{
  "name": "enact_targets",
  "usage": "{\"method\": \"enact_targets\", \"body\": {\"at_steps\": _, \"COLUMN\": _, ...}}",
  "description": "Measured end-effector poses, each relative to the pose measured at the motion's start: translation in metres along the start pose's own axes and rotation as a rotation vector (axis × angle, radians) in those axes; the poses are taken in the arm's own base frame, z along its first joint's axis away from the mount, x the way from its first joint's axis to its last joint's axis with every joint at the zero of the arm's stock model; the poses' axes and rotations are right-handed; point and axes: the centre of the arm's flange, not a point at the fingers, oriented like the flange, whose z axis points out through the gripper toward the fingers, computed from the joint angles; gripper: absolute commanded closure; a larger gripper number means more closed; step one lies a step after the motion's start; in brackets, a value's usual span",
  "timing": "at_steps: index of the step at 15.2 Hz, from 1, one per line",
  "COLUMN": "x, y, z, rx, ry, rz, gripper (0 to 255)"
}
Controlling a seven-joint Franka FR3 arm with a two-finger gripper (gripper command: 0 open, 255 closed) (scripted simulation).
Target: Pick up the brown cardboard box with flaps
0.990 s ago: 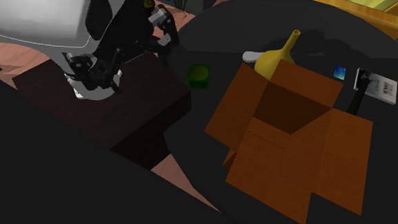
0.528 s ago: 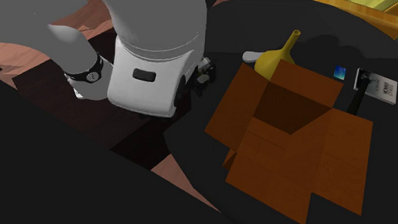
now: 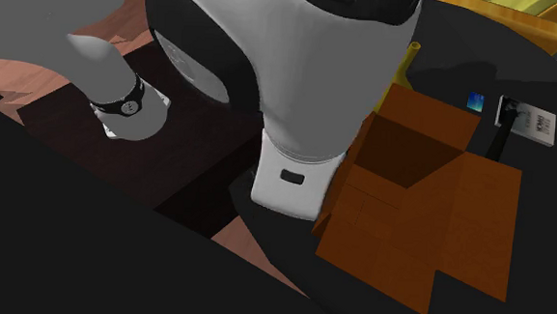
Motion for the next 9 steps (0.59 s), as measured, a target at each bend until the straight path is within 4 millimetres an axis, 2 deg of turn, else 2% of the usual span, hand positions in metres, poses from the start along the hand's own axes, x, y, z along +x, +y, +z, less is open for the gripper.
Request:
{"method": "enact_targets", "body": {"at_steps": 7, "x": 0.053, "y": -0.038, "z": 0.061, "rx": 0.013, "ry": 0.021, "rz": 0.076, "gripper": 0}}
{"method": "enact_targets", "body": {"at_steps": 9, "x": 0.062, "y": -0.045, "z": 0.075, "rx": 0.016, "ry": 0.024, "rz": 0.091, "gripper": 0}}
